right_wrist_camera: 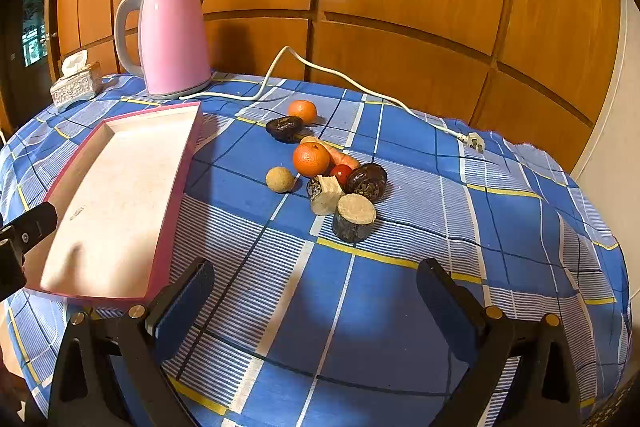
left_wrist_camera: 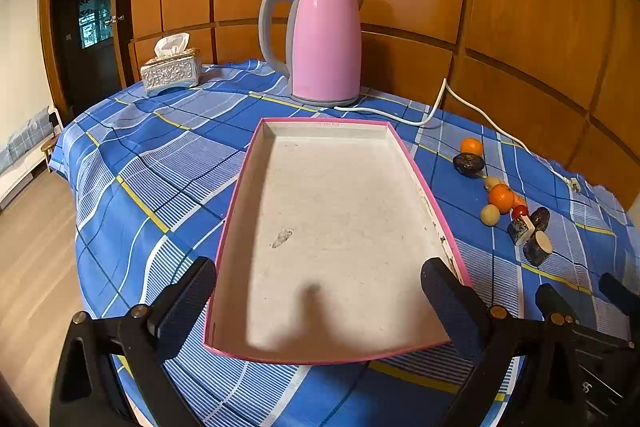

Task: Organize fruits

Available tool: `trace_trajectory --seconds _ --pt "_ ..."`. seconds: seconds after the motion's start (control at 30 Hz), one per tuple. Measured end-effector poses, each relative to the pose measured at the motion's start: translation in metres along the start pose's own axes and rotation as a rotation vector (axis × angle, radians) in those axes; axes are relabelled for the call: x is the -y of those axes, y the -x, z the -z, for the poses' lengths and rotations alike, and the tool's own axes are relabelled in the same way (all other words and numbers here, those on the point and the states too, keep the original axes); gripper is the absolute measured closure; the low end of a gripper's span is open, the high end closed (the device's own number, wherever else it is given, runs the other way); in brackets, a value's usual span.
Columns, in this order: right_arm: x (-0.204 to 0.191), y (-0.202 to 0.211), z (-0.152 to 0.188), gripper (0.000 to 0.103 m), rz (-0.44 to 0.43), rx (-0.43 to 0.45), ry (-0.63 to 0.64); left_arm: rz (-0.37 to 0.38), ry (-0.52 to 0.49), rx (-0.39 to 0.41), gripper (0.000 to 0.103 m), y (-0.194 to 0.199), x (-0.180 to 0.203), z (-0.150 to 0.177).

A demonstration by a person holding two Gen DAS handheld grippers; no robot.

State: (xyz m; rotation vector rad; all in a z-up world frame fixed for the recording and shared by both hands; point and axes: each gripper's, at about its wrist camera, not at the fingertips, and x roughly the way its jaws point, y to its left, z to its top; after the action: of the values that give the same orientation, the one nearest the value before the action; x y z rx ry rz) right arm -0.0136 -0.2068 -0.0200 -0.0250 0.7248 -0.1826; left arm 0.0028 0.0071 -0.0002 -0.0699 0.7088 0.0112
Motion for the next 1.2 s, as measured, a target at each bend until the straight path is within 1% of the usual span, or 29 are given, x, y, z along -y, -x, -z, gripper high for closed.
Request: trace_trajectory --seconds 1.2 --pt "-0.0011 0.0001 0.0009 0.0 -0.001 0.001 -0.004 0.003 0.009 0.001 0.0 0.0002 -0.0026 0.0002"
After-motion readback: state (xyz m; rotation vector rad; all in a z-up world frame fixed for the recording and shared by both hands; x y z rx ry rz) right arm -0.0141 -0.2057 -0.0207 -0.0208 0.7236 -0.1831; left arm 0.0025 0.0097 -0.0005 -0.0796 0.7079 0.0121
